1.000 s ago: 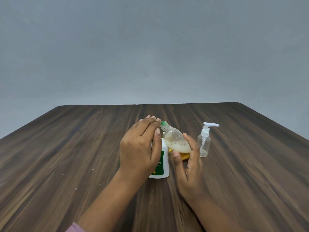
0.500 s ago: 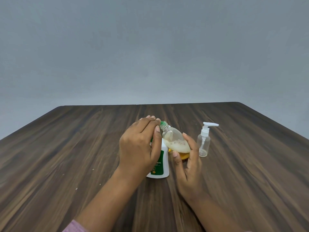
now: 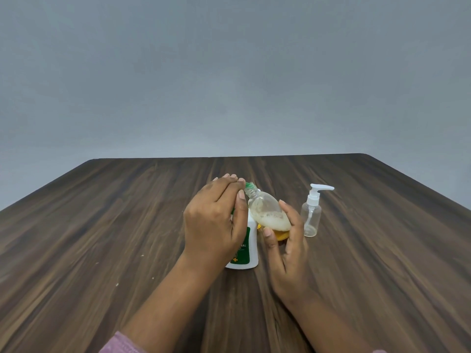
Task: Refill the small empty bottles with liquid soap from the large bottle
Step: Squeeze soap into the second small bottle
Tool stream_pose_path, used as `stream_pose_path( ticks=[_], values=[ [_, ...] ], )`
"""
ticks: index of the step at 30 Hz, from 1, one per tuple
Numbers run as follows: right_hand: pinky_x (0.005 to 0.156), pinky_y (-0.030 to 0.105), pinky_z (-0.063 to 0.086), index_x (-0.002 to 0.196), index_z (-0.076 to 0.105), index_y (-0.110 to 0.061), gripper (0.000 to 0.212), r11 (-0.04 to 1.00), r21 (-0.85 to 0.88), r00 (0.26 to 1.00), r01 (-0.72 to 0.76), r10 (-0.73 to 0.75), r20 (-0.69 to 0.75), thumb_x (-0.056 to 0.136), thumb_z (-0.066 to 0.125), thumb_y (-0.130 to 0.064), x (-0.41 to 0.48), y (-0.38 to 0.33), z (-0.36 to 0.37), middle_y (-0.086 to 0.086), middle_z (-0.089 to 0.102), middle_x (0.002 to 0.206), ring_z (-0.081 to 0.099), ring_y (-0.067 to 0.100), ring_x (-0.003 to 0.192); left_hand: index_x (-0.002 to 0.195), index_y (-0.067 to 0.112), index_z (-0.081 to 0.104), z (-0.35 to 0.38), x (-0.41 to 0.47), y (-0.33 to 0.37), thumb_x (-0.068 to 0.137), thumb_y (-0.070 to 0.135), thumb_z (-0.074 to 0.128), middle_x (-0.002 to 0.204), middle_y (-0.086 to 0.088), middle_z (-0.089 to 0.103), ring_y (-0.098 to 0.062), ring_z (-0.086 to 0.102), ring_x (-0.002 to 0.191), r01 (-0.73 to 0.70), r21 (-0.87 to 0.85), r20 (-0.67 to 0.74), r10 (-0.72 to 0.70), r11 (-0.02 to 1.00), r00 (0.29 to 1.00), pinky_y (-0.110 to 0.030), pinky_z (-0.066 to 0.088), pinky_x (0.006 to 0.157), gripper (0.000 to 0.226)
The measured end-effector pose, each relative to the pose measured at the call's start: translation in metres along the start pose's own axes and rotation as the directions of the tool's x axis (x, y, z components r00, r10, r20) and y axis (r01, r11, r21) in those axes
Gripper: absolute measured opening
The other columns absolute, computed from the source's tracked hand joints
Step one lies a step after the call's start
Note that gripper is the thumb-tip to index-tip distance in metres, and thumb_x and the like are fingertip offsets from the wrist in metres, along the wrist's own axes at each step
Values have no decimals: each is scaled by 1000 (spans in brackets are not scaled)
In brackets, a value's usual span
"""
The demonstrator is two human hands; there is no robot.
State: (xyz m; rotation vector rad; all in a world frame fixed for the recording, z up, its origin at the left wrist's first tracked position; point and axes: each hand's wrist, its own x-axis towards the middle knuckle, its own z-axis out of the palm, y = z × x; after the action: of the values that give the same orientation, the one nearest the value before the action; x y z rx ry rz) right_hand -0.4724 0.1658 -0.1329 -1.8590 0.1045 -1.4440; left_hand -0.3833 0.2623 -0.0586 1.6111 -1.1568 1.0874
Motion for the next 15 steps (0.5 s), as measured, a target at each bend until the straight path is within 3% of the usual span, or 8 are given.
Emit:
stream_pose_path(
  ticks=[3, 15],
  values=[
    [69, 11, 46, 136, 38, -22, 43, 1000, 7, 1000, -5, 5, -3, 95, 46, -31, 0, 1, 1, 6, 60, 106, 60, 4, 85, 95, 3, 72, -2, 3, 2, 94, 16, 39, 95, -5, 71, -19, 67, 96, -9, 15, 2, 9, 1000, 1000, -37, 54, 82, 35],
    [67, 11, 47, 135, 38, -23, 41, 1000, 3, 1000, 6, -6, 0, 95, 46, -28, 2, -1, 1, 1, 60, 105, 61, 7, 84, 100, 2, 71, 0, -6, -1, 95, 16, 39, 103, -5, 70, -17, 63, 106, 32, -37, 1, -32, 999, 999, -35, 51, 91, 36]
  ],
)
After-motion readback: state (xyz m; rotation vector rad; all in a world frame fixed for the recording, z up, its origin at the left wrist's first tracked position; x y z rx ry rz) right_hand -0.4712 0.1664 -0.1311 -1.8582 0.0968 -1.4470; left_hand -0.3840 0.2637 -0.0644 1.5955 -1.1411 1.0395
